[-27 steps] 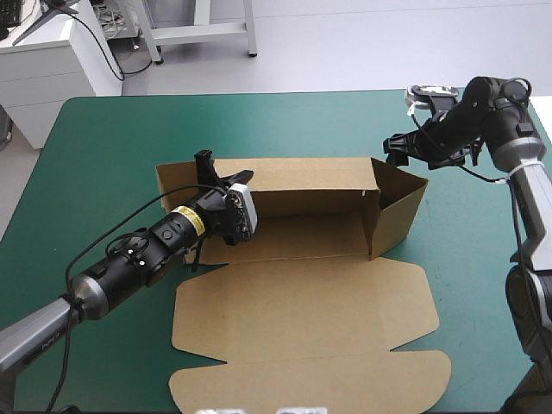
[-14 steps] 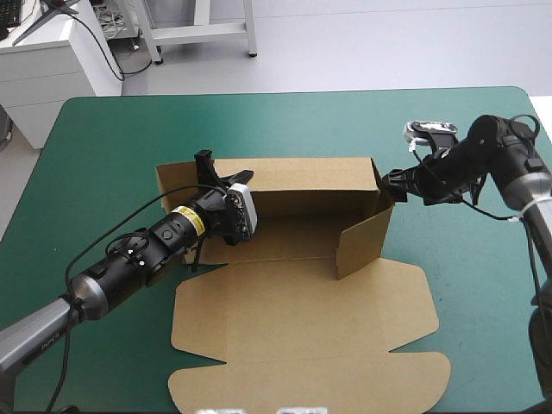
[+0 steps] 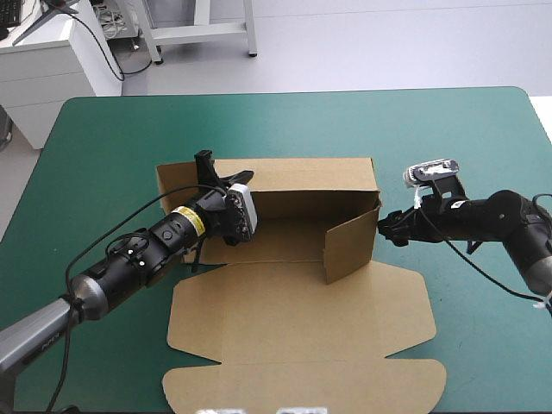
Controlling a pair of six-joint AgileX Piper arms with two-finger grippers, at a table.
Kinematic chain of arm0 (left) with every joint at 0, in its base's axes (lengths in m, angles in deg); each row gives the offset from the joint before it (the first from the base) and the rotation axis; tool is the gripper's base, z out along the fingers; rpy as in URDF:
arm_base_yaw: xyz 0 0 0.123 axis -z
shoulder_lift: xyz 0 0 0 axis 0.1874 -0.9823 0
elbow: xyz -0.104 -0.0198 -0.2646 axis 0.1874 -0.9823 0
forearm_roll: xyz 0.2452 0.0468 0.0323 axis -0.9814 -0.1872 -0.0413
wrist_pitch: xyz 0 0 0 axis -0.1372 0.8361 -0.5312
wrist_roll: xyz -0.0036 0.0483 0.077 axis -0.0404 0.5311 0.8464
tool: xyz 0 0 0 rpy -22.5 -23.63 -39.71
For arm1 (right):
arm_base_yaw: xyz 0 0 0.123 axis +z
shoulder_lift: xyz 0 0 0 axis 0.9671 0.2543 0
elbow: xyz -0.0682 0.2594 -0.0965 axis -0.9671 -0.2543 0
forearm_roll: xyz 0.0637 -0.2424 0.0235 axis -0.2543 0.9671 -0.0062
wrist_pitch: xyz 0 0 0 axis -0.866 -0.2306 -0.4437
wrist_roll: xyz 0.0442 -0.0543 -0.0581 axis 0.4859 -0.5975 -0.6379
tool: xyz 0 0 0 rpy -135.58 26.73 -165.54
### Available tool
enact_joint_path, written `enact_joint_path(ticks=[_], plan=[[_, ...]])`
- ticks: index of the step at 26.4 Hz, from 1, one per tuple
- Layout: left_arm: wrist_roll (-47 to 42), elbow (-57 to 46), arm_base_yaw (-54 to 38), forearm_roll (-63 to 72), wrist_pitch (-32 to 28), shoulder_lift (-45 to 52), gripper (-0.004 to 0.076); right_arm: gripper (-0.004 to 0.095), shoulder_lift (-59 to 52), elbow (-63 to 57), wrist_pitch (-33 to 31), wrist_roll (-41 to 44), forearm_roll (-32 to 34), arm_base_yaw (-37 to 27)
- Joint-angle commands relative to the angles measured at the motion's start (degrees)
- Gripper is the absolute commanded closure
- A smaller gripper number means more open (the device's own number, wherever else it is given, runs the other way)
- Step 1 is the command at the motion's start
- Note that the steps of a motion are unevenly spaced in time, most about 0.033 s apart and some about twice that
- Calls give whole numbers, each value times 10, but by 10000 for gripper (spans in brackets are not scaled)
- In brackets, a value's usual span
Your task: Fold the box
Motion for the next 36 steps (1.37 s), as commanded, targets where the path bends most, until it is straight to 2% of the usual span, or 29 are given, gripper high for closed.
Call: enact_joint_path(ticks=[1, 3, 6, 10, 19, 23, 28, 30, 33, 36], plan=[[-17, 8, 3, 18, -9, 11, 732, 170, -20, 11, -3, -23, -34, -4], [-17, 8, 3, 18, -9, 11, 732, 170, -20, 11, -47, -37, -36, -4], [-17, 8, 3, 18, -9, 11, 732, 170, -20, 11, -66, -60, -65, -4], [-17, 8, 3, 18, -10, 11, 732, 170, -20, 11, -55, -157, -155, -4], [-17, 8, 3, 18, -10, 11, 732, 170, -13, 11, -42, -244, -249, -3], [-17, 8, 3, 16, -10, 11, 732, 170, -3, 11, -6, -254, -240, 30], [-17, 8, 3, 16, -9, 11, 732, 170, -3, 11, 119, -232, -200, 97], [-17, 8, 3, 16, -6, 11, 732, 170, -3, 11, 160, -206, -181, 110], [-20, 8, 4, 23, 5, 11, 732, 172, -3, 11, 191, -179, -151, 117], [-20, 8, 8, 52, 16, 11, 732, 220, -3, 11, 221, -144, -106, 117]])
